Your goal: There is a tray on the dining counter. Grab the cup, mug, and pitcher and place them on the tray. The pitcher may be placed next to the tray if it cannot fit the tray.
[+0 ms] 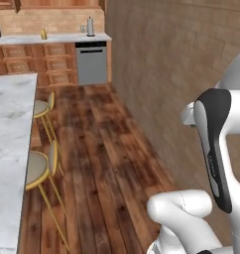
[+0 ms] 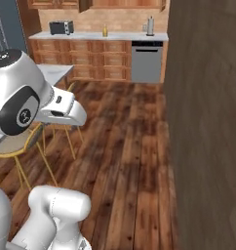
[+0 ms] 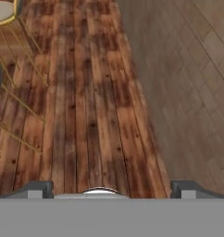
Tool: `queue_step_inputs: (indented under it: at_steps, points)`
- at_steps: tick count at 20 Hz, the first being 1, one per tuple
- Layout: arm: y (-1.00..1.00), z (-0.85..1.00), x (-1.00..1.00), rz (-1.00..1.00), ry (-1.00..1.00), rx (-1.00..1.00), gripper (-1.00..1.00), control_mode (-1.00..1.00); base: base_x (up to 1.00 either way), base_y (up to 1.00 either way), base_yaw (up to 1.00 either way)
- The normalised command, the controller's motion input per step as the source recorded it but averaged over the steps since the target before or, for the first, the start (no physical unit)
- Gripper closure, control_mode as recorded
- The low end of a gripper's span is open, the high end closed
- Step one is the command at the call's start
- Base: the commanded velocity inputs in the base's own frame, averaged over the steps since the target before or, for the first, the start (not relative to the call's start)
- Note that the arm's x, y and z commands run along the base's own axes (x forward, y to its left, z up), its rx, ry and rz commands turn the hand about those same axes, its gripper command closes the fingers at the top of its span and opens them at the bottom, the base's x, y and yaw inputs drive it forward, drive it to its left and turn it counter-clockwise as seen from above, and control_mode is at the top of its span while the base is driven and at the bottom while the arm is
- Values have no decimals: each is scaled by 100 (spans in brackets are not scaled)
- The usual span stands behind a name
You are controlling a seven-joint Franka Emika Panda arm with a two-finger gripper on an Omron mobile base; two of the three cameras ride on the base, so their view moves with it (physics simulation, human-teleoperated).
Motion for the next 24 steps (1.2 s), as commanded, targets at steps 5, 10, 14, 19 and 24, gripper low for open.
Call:
queue_step_inputs:
  at_steps: [5,10,14,19,24]
  points:
    - [0,0,0,0,0,0,-100,100,93,39,0]
    - [0,0,0,0,0,0,-100,100,100,13,4]
    - [0,0,0,0,0,0,-100,100,100,7,6]
    - [0,0,0,0,0,0,-100,100,100,7,10]
    - [0,0,0,0,0,0,-100,100,100,6,9]
